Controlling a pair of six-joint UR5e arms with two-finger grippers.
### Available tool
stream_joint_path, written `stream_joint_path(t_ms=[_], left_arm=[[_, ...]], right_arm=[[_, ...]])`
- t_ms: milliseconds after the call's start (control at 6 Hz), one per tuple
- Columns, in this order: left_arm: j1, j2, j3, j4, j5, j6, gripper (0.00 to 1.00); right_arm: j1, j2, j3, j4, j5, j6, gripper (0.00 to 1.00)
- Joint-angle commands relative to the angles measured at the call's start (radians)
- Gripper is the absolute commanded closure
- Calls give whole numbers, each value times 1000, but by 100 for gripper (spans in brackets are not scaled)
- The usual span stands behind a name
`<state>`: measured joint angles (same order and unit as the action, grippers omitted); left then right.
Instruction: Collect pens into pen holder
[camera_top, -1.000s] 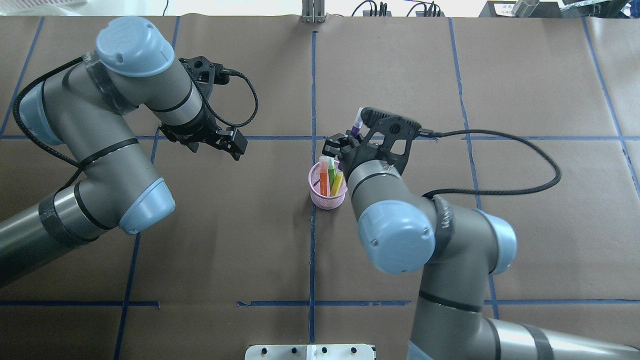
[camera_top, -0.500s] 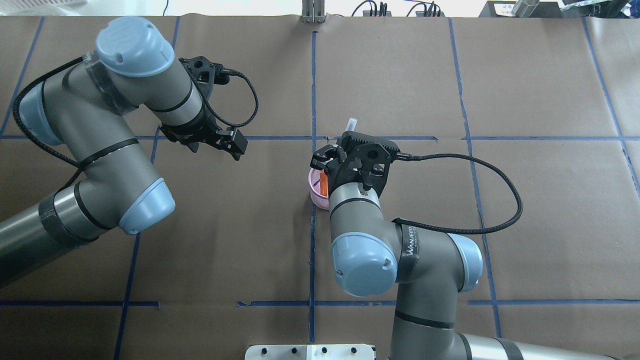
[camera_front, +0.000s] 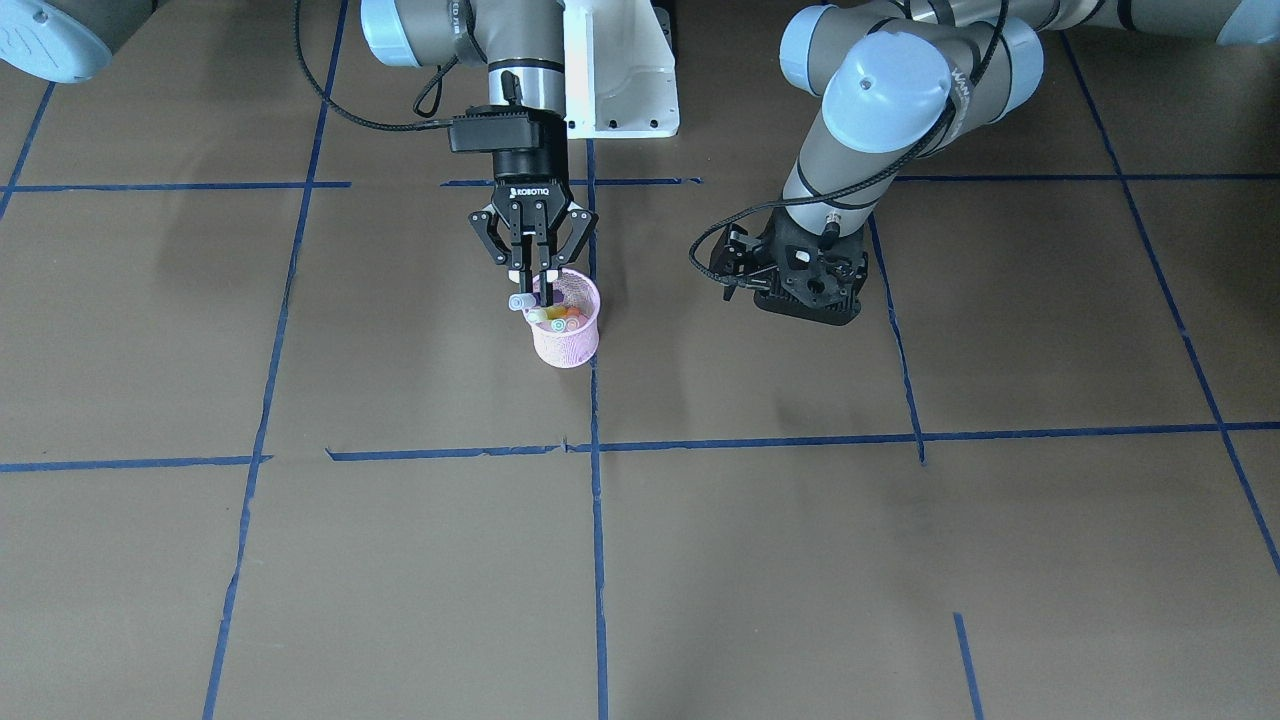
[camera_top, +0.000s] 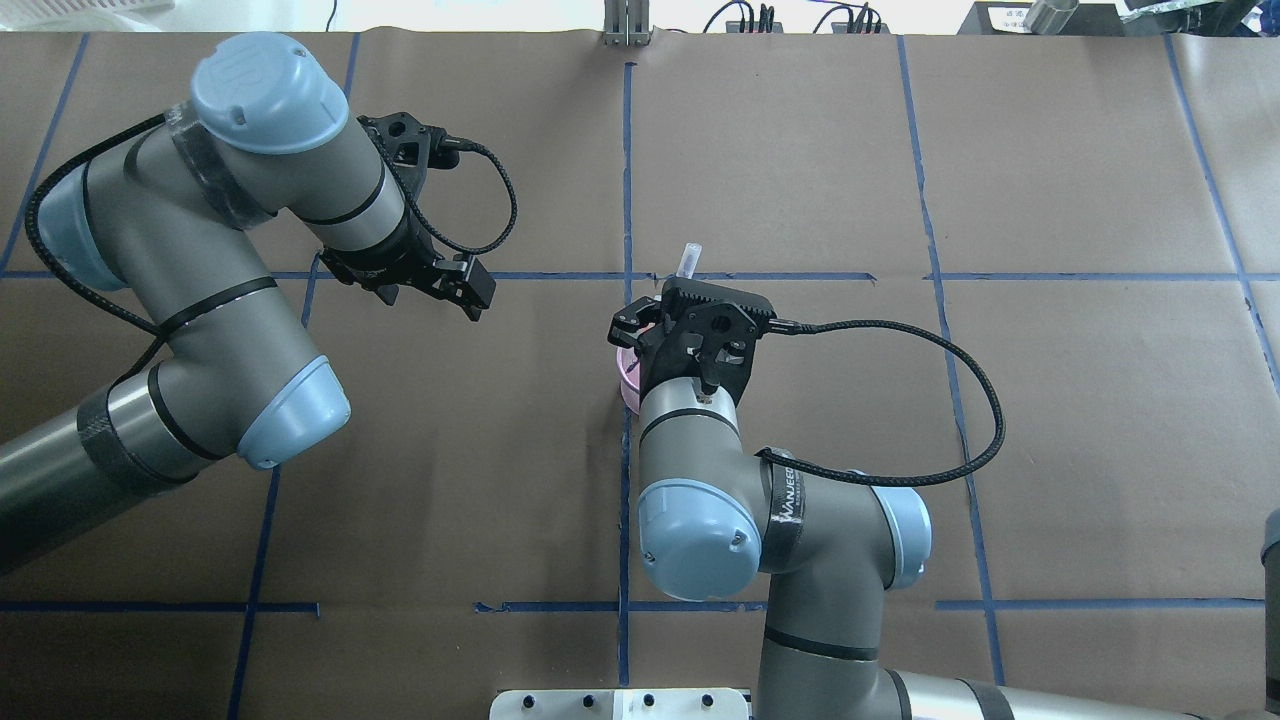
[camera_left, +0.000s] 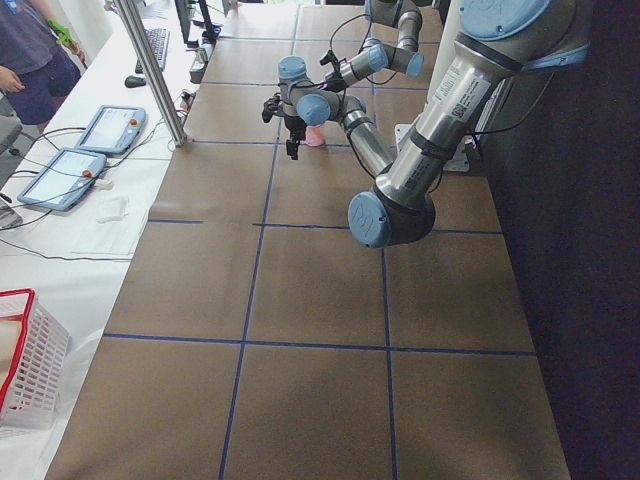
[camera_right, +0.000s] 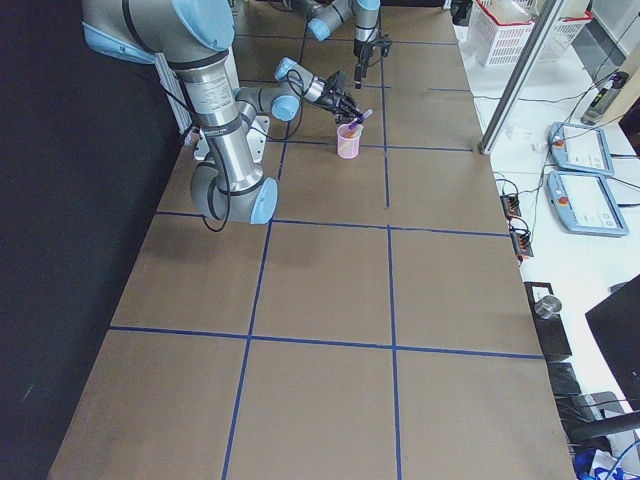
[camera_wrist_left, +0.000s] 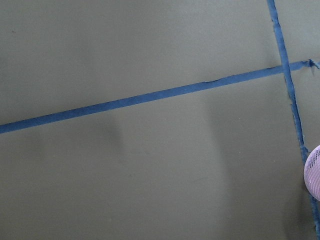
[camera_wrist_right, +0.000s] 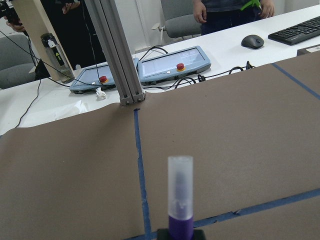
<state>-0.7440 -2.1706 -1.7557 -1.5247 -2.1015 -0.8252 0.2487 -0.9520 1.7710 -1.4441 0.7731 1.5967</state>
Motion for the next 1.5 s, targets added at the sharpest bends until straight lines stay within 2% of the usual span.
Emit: stream_joint_path(t_ms=[0,167,333,500,667,1000,1167,1333], left_arm=[[0,0,-8,1,0,-2,0],[0,0,-11,3,-2,-2,0],[0,-2,-5,1,-2,0,0],[0,-3,-5,4,-2,1,0],[-2,-2,-1,6,0,5,0],[-29,0,-1,35,-2,20,0],[-64,21,-16,46,-9,20,0],[-115,44,-21,44,-11,20,0]], right_arm=[[-2,12,4,-9,20,-15,0],[4,12,16,-9,90,-26,0],[50,9,72,-12,238,-78,0],[152,4,94,-41,493,-99,0],[267,9,114,-126,738,-171,0],[506,-7,114,-269,1150,-486,0],[621,-57,114,-304,1295,-687,0],[743,-141,111,-308,1400,-927,0]])
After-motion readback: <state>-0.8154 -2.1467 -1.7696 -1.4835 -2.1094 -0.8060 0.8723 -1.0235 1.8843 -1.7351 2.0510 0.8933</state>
